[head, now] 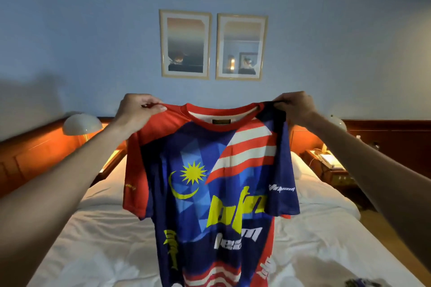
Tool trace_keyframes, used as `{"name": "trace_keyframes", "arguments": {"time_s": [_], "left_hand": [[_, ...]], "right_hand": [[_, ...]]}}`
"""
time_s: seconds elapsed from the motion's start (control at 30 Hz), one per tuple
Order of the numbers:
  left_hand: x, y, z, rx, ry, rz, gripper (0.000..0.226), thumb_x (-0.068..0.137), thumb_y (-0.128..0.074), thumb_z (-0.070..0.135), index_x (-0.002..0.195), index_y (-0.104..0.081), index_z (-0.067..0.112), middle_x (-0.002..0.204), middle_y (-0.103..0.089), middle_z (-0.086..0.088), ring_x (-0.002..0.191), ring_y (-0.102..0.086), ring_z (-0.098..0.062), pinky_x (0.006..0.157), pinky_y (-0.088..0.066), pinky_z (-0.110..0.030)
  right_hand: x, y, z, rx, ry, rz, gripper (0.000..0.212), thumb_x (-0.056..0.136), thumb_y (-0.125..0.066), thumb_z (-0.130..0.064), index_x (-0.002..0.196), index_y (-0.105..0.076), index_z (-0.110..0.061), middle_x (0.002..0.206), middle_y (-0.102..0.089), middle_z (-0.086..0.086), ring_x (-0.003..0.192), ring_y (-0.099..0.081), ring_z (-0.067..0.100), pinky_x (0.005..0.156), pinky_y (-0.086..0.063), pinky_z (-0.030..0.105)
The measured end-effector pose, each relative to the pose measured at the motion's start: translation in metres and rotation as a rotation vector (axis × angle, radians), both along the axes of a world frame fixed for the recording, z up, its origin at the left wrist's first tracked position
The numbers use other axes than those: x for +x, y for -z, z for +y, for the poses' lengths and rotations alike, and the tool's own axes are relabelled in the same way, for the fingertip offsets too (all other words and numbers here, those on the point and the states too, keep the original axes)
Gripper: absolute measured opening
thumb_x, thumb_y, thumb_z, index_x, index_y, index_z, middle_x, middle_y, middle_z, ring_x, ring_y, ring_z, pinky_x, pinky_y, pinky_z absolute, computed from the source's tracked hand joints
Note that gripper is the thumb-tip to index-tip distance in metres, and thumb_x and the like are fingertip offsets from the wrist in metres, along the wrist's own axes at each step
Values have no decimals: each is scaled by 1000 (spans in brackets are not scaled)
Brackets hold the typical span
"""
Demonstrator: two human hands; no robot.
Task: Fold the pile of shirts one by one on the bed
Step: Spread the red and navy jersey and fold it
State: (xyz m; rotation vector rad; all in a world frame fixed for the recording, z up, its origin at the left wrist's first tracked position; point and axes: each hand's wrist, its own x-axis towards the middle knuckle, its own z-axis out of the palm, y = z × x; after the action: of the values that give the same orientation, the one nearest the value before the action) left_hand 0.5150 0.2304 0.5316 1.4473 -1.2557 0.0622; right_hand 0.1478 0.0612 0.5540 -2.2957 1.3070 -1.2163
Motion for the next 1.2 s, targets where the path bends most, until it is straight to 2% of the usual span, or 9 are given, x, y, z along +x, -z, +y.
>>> {"name": "trace_keyframes", "arguments": {"time_s": [0.1,0.23,0.4,0.53,0.67,0.77,0.93,1.07,1.2], "left_hand": [[2,9,-2,-30,-38,22,7,86,-76,17,85,-71,21,87,-71,1,87,-63,-8,87,-45,-25],[8,33,4,75,-36,-19,7,90,-69,5,91,-69,12,86,-68,4,74,-59,16,76,-39,0],[39,69,19,125,-80,37,8,91,-68,6,94,-69,13,97,-68,-4,95,-61,-13,82,-42,-14],[73,107,43,124,-168,153,8,94,-64,9,99,-68,13,98,-67,-6,92,-58,-17,81,-42,-27],[110,136,79,114,-222,305,16,95,-58,3,94,-64,19,85,-61,1,82,-54,-15,72,-42,-24],[139,136,104,54,-234,370,26,97,-57,5,84,-60,27,80,-60,4,72,-51,-9,61,-41,-13],[170,111,135,-91,-180,517,13,99,-57,16,94,-63,25,83,-61,-2,77,-53,-16,66,-43,-29],[164,103,156,-130,-97,620,15,98,-59,23,92,-67,34,81,-58,-10,72,-52,-21,66,-44,-33],[113,111,164,-63,22,616,14,99,-57,18,93,-65,28,72,-58,-5,58,-51,-15,51,-41,-22]], "right_hand": [[6,11,-3,-56,13,34,17,95,-62,-15,102,-75,-10,90,-65,0,85,-55,14,63,-34,13],[21,29,-5,45,25,62,16,92,-64,-15,101,-76,-9,96,-70,5,87,-58,16,68,-39,15],[69,57,-3,166,56,-14,20,89,-68,-20,106,-77,-14,102,-73,9,100,-66,27,92,-53,41],[134,86,12,531,-100,-289,13,95,-60,-13,97,-73,-15,67,-69,2,51,-66,8,50,-52,23],[202,102,22,692,-230,-403,20,97,-53,0,111,-67,0,94,-72,14,68,-70,16,55,-56,28],[248,103,37,737,-311,-512,22,97,-50,6,113,-65,6,97,-67,18,61,-66,13,58,-58,24],[321,84,68,793,-479,-579,36,93,-46,15,123,-62,3,100,-62,12,91,-59,24,72,-53,35],[360,75,80,890,-592,-669,23,96,-48,0,110,-65,-9,88,-61,2,85,-59,14,72,-52,38],[367,96,72,916,-626,-712,13,98,-54,-12,94,-66,-15,84,-62,0,86,-61,14,76,-54,39]]}}
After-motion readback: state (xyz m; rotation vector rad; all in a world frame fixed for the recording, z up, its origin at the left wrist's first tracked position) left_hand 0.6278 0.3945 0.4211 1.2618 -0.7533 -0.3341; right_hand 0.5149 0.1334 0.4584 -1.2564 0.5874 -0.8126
